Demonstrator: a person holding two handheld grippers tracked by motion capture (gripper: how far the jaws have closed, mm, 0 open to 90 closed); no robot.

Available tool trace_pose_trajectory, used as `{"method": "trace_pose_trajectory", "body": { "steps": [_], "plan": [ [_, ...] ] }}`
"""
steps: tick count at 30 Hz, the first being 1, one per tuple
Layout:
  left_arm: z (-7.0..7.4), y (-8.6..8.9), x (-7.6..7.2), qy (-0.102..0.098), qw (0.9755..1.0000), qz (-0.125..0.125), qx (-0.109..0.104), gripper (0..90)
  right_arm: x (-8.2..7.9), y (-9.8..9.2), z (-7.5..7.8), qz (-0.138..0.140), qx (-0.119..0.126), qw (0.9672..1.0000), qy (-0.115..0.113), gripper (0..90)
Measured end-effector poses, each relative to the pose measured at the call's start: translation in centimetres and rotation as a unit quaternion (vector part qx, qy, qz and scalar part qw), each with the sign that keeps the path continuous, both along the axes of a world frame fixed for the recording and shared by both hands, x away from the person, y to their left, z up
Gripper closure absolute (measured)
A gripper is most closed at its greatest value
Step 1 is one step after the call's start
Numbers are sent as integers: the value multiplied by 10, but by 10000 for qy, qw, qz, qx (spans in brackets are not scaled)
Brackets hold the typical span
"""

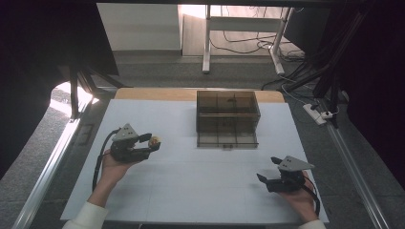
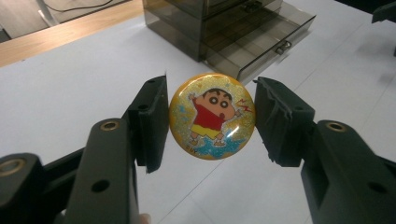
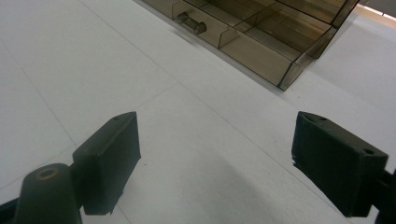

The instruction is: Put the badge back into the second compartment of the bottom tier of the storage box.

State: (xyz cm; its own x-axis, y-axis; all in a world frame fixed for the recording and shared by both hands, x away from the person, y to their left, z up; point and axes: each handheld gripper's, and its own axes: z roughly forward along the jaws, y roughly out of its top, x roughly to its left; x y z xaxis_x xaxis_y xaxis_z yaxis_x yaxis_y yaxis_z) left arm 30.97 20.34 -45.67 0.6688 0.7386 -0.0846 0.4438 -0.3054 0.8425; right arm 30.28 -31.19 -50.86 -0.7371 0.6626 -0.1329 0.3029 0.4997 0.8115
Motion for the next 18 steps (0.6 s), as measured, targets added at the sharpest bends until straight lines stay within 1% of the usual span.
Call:
{"method": "trace_pose_trajectory", "body": {
  "steps": [11, 18],
  "plan": [
    [3, -21, 8, -29, 9998, -184, -7, 464, 0, 0, 1, 4, 53, 10000, 9, 153],
    [3, -32, 13, -27, 9996, -281, 47, 464, 0, 0, 0, -9, 62, 10000, 21, 153]
  ]
}}
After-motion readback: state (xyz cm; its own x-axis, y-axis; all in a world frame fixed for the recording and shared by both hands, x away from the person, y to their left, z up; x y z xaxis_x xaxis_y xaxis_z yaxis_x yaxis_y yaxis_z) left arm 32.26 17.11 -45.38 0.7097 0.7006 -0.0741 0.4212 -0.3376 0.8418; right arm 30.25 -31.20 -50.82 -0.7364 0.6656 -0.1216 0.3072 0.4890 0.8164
